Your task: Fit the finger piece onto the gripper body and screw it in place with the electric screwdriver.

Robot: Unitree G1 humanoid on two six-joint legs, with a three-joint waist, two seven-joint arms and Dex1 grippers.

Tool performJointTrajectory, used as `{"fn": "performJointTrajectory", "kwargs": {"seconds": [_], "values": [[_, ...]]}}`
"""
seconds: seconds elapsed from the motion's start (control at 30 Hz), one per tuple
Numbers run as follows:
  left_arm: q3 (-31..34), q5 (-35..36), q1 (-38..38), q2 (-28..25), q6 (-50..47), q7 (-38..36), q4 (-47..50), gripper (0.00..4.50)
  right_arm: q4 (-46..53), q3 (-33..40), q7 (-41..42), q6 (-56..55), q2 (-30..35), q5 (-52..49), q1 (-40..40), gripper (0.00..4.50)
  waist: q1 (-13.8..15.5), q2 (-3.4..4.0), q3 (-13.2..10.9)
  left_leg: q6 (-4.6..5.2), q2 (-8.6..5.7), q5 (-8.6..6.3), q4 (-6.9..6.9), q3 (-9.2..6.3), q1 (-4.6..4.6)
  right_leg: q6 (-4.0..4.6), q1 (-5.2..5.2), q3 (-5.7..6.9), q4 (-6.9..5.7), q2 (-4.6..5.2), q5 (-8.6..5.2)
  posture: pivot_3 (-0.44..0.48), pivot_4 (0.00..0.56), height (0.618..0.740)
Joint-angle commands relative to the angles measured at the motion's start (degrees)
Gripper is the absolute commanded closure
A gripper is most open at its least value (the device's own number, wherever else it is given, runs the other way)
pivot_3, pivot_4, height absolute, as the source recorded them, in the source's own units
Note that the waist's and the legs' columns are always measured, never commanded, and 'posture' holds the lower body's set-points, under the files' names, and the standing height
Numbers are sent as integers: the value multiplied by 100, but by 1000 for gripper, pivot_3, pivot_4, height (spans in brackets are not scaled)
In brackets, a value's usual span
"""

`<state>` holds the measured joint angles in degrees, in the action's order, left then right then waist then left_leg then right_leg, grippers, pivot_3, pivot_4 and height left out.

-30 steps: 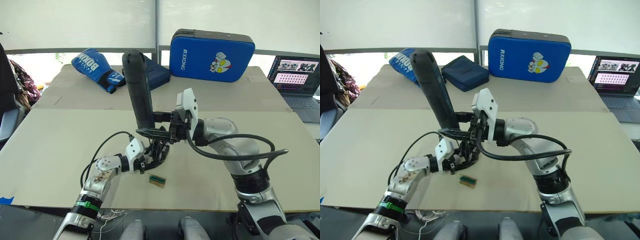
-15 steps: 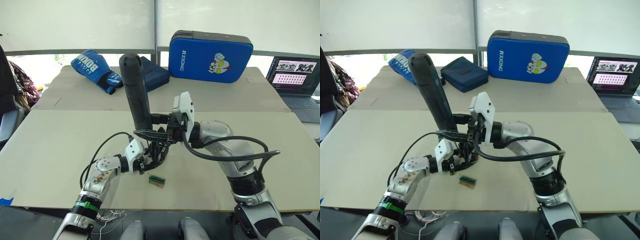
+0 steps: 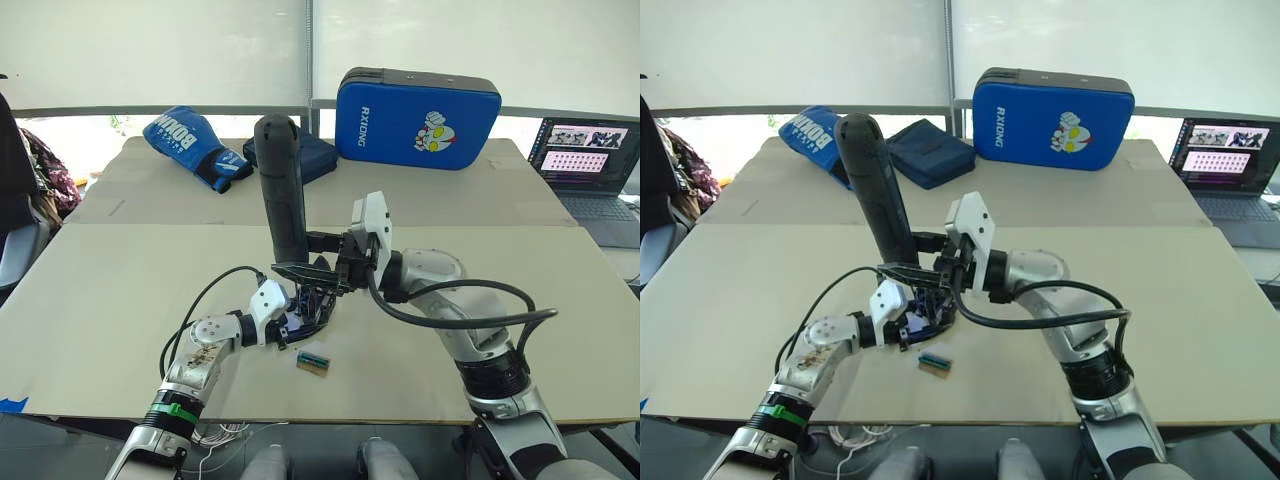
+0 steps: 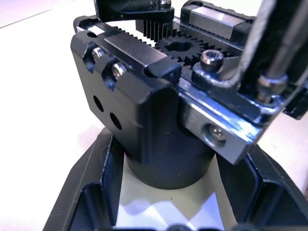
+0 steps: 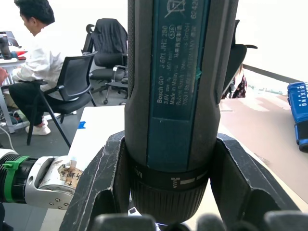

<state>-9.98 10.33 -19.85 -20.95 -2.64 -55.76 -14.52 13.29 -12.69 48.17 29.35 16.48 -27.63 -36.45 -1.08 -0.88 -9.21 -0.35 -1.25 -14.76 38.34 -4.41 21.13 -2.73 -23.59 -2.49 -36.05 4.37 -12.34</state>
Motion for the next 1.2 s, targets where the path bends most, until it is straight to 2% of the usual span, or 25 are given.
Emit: {"fn": "performJointTrajectory", "kwargs": {"seconds": [0.03, 0.3, 0.7, 0.97, 1.2], "values": [[-111, -51, 59, -30, -116, -98, -136, 2218, -267, -225, -36, 123, 111, 271, 208, 2585, -1, 0, 0, 0, 0, 0, -3, 0, -7, -1, 9, 1, 3, 0, -1, 0, 150, 740], [-103, -51, 57, -37, -154, -82, -93, 2218, -175, -166, 32, 54, 156, 186, 170, 2585, -4, 0, 1, 0, 1, 0, -5, -2, -16, -3, 20, 2, 7, 0, -4, 0, 150, 740], [-78, -58, 78, 15, -163, 37, -75, 2218, 183, 101, 203, 212, 132, -209, -308, 2585, -4, 0, 0, 0, 2, 0, -7, -4, -10, -2, 16, 4, 10, 0, -5, 0, 150, 740], [-48, -115, 56, 122, -65, 238, -268, 2218, 596, 745, 502, 45, 165, -933, -683, 2585, 25, -2, -5, 0, -1, 0, -7, -6, 5, -2, 1, 4, 10, 2, -4, 0, 150, 740], [31, -99, 8, 213, 79, 364, -435, 2218, 933, 903, 699, 179, 411, -1335, -495, 2585, 44, -2, -5, 0, -2, 0, -6, -8, 1, -3, 9, 8, 11, 3, -4, 0, 150, 740]]}}
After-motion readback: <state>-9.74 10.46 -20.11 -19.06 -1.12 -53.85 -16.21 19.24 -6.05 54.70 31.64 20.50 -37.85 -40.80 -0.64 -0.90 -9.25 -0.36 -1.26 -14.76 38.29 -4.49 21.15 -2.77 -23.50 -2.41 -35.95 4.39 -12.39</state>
